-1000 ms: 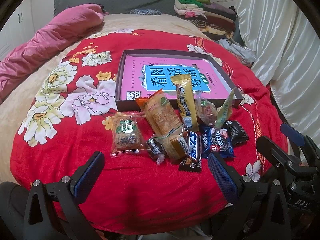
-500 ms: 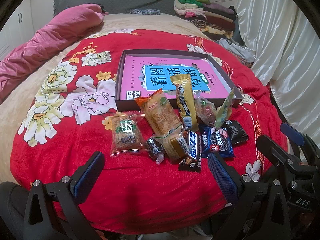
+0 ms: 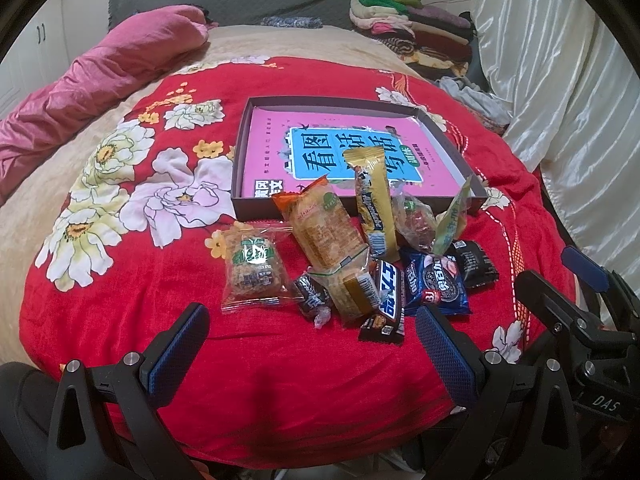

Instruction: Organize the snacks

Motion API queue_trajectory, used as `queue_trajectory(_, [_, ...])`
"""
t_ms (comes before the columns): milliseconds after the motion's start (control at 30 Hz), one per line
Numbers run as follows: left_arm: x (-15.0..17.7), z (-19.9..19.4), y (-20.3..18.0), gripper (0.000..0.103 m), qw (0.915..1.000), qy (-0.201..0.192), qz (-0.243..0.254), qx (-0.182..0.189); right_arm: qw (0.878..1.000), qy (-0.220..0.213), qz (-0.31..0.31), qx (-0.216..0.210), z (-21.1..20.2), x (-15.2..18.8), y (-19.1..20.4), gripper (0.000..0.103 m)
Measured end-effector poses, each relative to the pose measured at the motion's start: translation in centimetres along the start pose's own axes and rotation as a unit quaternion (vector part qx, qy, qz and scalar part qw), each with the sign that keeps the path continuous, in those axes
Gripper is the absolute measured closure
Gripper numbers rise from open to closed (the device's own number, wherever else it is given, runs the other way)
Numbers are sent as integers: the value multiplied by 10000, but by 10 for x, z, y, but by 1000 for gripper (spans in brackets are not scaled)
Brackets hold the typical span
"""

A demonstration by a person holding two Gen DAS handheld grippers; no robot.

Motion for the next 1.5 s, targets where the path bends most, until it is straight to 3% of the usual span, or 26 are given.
queue_trajectory(467, [-1,8,12,1,9999,64,-133,-32,9995,192,249,53,11,2,-12,0])
queue_trajectory(867, [-6,35,69,1,9959,270,-806,-304,9957,594,691,187,38,6,-38,0])
queue_trajectory(1033, [-7,49,79,1,9938,402,-1017,-212,9948,759,633,254,51,8,-40,0])
queue_trajectory(1333, [-8,65,75,1,9942,499,-943,-115,9897,1142,747,425,72,17,-52,0])
queue_trajectory(1500, [-11,71,74,3,9949,496,-864,-146,9871,1373,629,539,90,22,-55,7])
Point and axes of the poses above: each gripper's, at about its wrist camera, not at the fingertips, and z roughly the way its jaws point, y to its left, x to its underside, the point moved 7 cm from there along z, roughly the way its jaws point, and after that the axes turned 4 degrees about z, right-handed, at the moved point
